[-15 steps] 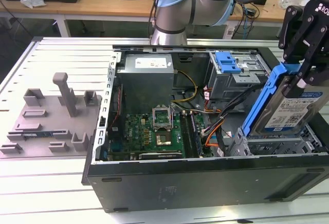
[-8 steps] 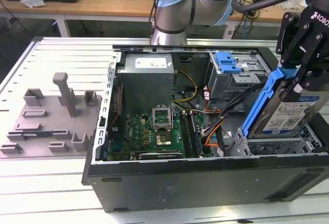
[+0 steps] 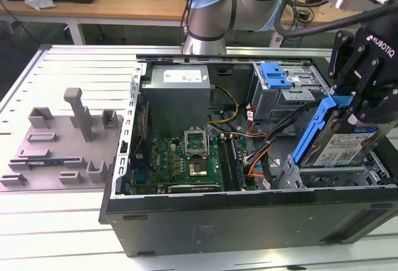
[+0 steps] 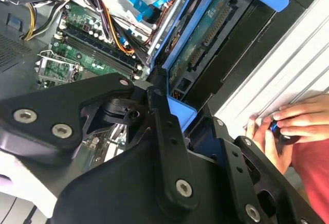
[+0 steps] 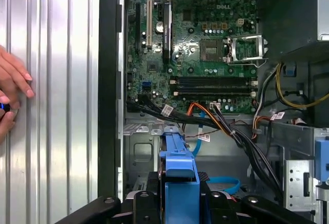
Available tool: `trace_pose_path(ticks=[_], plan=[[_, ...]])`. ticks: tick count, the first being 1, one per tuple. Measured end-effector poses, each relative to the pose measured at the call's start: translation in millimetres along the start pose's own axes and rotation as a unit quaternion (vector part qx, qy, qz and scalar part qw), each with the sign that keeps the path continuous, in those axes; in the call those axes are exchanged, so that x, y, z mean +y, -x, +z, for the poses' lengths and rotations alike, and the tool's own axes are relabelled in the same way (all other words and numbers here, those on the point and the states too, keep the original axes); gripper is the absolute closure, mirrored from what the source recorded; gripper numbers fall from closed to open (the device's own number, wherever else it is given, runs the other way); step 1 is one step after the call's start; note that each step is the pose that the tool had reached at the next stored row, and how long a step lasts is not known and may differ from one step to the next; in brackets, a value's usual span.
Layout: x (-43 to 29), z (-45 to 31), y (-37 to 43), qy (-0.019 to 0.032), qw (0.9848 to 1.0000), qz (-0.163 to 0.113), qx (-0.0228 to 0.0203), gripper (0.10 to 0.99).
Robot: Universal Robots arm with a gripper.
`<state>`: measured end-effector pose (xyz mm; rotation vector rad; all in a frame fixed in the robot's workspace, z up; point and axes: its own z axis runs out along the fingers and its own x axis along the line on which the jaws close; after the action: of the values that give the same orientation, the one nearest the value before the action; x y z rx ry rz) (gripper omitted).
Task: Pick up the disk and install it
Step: 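Insert the disk into the insertion slot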
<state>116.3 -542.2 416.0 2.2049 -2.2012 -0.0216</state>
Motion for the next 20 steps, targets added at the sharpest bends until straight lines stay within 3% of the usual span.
trace_pose_path(ticks=[11,14,20], plan=[[-0.4,27.4,-1.9,0.0,1.0,0.0,0.0001,0.71],[-0.4,27.9,-1.9,0.0,1.0,0.0,0.0003,0.522],[-0.4,27.9,-1.9,0.0,1.0,-0.001,0.0003,0.522]])
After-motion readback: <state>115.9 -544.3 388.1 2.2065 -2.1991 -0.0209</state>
